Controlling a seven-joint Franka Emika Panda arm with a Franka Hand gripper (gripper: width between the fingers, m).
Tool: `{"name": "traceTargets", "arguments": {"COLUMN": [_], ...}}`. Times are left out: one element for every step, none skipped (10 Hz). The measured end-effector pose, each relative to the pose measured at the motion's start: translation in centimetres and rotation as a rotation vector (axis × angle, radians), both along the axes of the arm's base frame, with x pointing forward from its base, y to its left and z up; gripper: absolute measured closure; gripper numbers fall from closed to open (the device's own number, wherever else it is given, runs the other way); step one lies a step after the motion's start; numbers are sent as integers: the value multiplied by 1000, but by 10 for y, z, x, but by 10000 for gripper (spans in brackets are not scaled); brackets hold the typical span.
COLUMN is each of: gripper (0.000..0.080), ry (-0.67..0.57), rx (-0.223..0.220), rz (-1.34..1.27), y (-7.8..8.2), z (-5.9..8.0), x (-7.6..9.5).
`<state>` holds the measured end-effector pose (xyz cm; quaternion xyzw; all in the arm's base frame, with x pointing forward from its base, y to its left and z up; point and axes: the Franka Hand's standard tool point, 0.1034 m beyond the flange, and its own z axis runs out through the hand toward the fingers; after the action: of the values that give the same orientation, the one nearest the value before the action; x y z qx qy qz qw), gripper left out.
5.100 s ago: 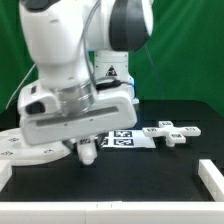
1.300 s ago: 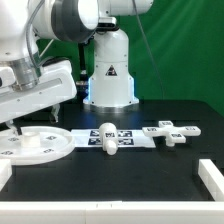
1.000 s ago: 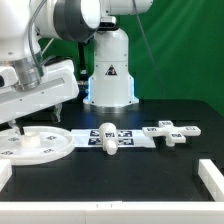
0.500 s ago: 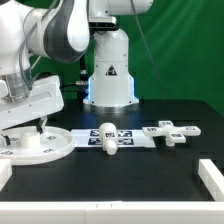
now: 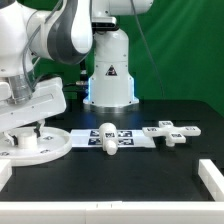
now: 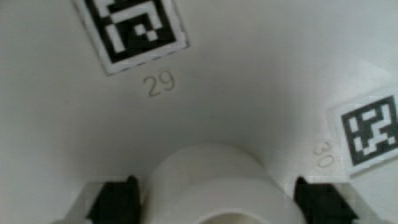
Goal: Assemble round table
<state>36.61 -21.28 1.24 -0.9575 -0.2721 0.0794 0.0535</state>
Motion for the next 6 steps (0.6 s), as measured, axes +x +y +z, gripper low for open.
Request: {"name": "traceTargets", "arguments": {"gripper": [386, 386, 386, 387, 387, 388], "ry": [0, -1, -9, -20, -7, 3], "rx": [0, -1, -4, -17, -23, -33], "rz": [0, -1, -15, -5, -14, -57], "y": [0, 2, 13, 30, 49, 62], "z": [0, 2, 15, 32, 52, 70], "x": [0, 3, 18, 38, 56, 78]}}
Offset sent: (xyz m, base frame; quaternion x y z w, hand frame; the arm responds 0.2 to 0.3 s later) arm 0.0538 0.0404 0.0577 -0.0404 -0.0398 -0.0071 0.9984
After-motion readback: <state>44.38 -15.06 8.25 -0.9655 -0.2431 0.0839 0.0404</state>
